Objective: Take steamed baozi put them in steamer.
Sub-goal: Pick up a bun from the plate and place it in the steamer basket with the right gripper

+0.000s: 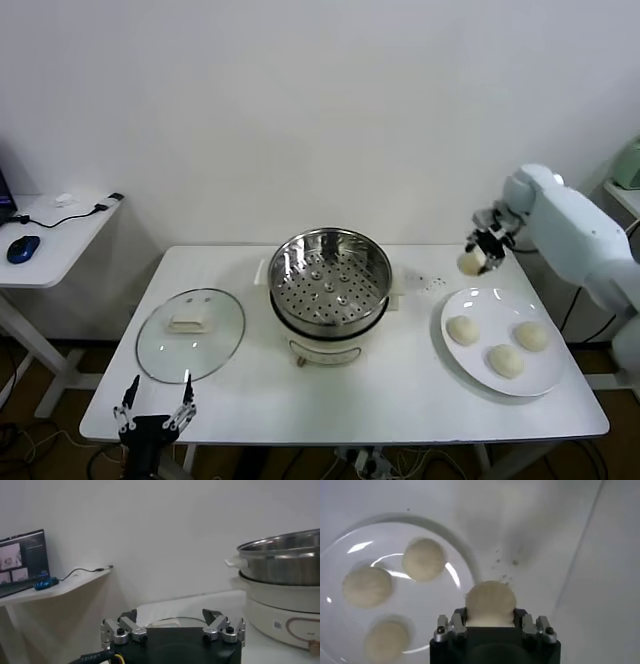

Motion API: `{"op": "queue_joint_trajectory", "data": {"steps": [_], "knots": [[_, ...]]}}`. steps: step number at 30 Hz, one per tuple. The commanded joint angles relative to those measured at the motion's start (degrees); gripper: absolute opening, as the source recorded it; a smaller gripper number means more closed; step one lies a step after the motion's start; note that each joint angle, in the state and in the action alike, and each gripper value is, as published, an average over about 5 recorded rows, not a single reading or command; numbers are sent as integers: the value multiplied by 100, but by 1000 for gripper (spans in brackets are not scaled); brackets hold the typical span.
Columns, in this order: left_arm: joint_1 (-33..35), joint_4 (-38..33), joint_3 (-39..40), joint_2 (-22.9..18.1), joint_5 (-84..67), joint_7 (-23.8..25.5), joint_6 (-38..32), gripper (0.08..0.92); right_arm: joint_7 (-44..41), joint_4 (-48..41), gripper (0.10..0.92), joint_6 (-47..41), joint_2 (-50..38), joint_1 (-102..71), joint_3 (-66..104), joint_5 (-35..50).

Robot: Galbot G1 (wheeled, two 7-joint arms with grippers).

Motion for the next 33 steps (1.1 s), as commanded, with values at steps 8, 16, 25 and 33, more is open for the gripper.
{"op": "queue_joint_trajectory", "data": {"steps": [8,16,25,33], "knots": [[100,63,33,-29,9,-12,-65,823,394,2258,602,1545,1125,1303,-1233,-601],[147,0,-28,-5,28,-12,-48,823,814,1989,602,2007,1859,318,-715,-2102],[177,-40,-78,33,-44,-15,-39,823,1359,694,602,2365,2510,-513,-260,-3499],[191,26,-52,31,-57,-29,-64,823,1497,-235,602,2410,2836,-825,-5,-3859]]}}
